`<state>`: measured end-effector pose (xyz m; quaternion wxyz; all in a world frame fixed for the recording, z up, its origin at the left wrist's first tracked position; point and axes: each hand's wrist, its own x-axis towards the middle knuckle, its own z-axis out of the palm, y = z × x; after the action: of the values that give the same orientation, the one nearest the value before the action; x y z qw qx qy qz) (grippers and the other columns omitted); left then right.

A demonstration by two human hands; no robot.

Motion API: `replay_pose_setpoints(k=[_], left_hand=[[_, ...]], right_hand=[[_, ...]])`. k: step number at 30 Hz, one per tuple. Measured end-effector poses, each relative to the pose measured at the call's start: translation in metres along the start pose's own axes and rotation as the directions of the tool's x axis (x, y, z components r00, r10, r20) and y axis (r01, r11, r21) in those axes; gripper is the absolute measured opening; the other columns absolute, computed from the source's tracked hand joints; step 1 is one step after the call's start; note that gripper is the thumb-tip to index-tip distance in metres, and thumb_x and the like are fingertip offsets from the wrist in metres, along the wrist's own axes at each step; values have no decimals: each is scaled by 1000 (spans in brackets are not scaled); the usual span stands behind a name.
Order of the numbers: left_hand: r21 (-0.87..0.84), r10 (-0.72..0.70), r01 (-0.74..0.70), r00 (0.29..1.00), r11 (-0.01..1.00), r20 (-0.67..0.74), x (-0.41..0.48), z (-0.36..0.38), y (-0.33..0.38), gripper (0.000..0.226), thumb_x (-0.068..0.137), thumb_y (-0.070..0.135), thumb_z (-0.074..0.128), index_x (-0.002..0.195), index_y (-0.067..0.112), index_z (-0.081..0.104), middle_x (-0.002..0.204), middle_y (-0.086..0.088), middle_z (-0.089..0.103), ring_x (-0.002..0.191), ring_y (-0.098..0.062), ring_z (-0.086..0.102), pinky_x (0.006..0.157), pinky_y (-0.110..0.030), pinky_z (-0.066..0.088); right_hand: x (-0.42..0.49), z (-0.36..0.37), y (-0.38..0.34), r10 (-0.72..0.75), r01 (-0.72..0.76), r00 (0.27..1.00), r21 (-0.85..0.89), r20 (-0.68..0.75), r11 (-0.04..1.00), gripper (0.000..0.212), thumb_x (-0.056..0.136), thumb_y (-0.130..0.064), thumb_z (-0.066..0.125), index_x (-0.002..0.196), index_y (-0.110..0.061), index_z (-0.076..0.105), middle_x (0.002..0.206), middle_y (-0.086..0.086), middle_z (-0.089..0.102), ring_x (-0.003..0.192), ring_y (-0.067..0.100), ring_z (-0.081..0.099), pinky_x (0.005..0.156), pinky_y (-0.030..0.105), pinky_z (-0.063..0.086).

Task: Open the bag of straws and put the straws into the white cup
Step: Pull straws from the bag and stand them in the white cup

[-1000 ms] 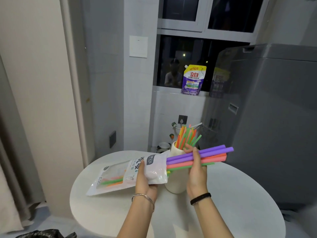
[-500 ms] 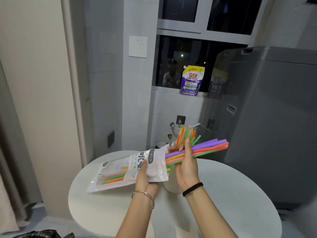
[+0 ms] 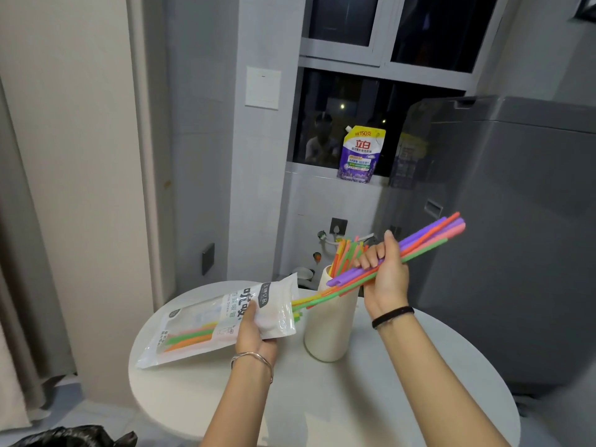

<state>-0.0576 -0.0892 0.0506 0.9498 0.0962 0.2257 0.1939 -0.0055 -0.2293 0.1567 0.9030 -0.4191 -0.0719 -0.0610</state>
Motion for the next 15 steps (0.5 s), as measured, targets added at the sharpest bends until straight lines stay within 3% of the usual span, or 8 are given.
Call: replay_pose_setpoints(k=[2, 5, 8, 11, 14, 15], left_hand=[[-8, -6, 6, 1000, 1000, 4, 0, -1, 1, 46, 99, 15, 50, 145, 15, 44, 99, -4, 65, 86, -20, 61, 97, -45, 43], [-11, -24, 24, 1000, 1000, 15, -1, -3, 1, 40, 99, 15, 49, 139, 18, 48, 82, -3, 70, 78, -18, 60, 84, -46, 44], [-13, -29, 29, 999, 999, 19, 0, -4, 0, 43, 99, 15, 48, 143, 16, 46, 88, -2, 64, 77, -18, 60, 68, -44, 46], [-9, -31, 31, 999, 999, 33, 1, -4, -2, 45, 99, 15, 50, 144, 17, 44, 92, -3, 64, 80, -20, 61, 67, -52, 49], [-4, -31, 31, 998, 999, 49, 0, -4, -5, 45, 99, 14, 50, 143, 17, 44, 94, -5, 64, 82, -24, 61, 46, -50, 57], [-8, -30, 31, 998, 1000, 57, 0, -4, -5, 45, 99, 15, 49, 144, 17, 44, 95, -5, 64, 83, -24, 61, 49, -52, 56]], right_hand=[[5, 6, -11, -30, 30, 1000, -15, -4, 999, 47, 94, -26, 51, 52, -17, 31, 35, -8, 31, 33, 7, 31, 39, 20, 33], [13, 16, -30, -70, 70, 998, -17, 3, 997, 50, 93, -27, 51, 49, -17, 30, 34, -9, 28, 30, 6, 28, 35, 16, 29], [23, 24, -43, -98, 101, 994, -83, 50, 991, 50, 93, -28, 51, 48, -18, 32, 33, -9, 29, 29, 5, 29, 33, 14, 29], [33, 31, -42, -88, 102, 992, -167, 89, 981, 48, 93, -30, 51, 51, -17, 33, 34, -9, 30, 30, 5, 30, 34, 14, 30], [43, 37, -37, -55, 78, 993, -241, 101, 967, 46, 93, -32, 51, 53, -17, 35, 33, -8, 33, 30, 5, 32, 35, 15, 32], [47, 39, -36, -45, 70, 994, -256, 100, 964, 45, 94, -32, 51, 54, -17, 36, 34, -8, 34, 29, 5, 33, 35, 15, 33]])
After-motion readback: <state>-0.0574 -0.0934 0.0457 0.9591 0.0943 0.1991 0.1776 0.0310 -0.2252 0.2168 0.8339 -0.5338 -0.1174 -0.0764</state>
